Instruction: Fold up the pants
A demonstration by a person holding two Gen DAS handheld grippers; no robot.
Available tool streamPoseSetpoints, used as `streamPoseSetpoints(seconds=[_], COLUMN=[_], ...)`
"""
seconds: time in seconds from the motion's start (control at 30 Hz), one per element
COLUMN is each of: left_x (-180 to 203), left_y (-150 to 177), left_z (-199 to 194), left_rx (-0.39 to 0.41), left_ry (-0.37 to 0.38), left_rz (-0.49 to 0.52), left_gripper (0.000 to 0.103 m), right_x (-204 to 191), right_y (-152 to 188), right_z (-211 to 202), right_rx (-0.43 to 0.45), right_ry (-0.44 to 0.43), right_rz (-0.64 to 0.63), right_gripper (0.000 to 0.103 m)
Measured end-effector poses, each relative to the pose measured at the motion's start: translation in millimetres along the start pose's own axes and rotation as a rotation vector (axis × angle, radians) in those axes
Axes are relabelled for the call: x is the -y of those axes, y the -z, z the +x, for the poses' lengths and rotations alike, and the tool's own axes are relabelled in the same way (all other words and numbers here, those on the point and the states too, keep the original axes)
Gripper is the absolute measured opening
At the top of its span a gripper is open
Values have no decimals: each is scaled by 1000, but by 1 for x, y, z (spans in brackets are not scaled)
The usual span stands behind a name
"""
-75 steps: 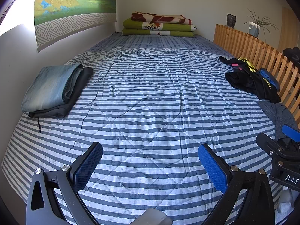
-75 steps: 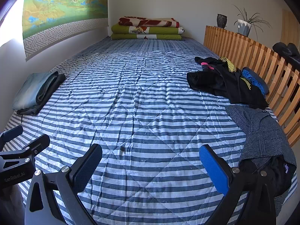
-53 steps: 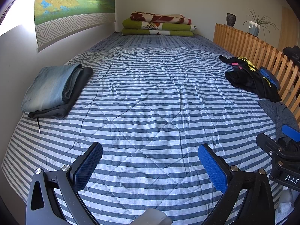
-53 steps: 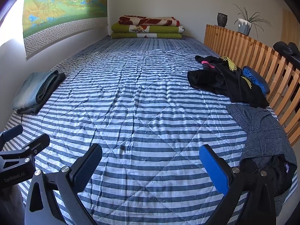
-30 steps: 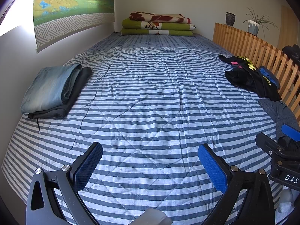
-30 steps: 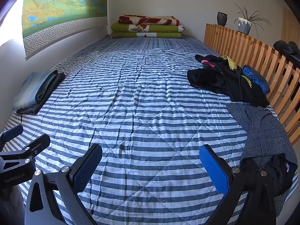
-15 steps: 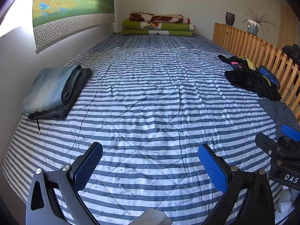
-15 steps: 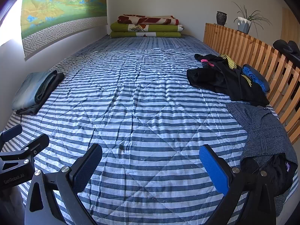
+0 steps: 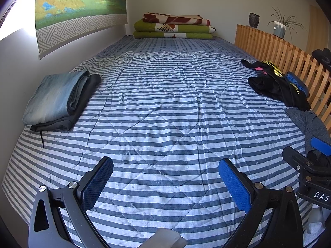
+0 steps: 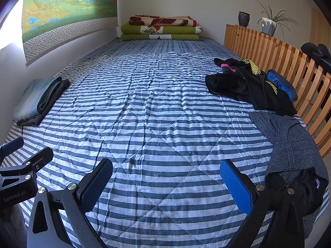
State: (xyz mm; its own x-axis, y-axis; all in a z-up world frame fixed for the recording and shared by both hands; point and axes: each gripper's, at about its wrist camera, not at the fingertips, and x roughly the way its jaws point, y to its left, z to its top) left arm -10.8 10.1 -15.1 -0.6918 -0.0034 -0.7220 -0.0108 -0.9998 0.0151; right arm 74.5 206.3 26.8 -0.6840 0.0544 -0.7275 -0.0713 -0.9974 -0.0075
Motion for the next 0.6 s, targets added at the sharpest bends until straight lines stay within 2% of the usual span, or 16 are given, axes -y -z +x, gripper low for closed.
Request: streamPoseSetpoints(seconds=[0.27,0.47,0.6], left_x=[11,21,21], left_y=[-2,-3,-4], left_z=[-1,4,9], left_rx=[6,-13,-34], left_ry=[14,43,73], left_rz=[11,27,23], left_gripper=[103,103,103], right_x=[19,42,68], right_y=[3,1,1], right_z=[3,1,6], right_rx=[-5,30,-23], right_ry=[36,98,126], right_rz=[33,51,61], right_gripper=[102,102,101])
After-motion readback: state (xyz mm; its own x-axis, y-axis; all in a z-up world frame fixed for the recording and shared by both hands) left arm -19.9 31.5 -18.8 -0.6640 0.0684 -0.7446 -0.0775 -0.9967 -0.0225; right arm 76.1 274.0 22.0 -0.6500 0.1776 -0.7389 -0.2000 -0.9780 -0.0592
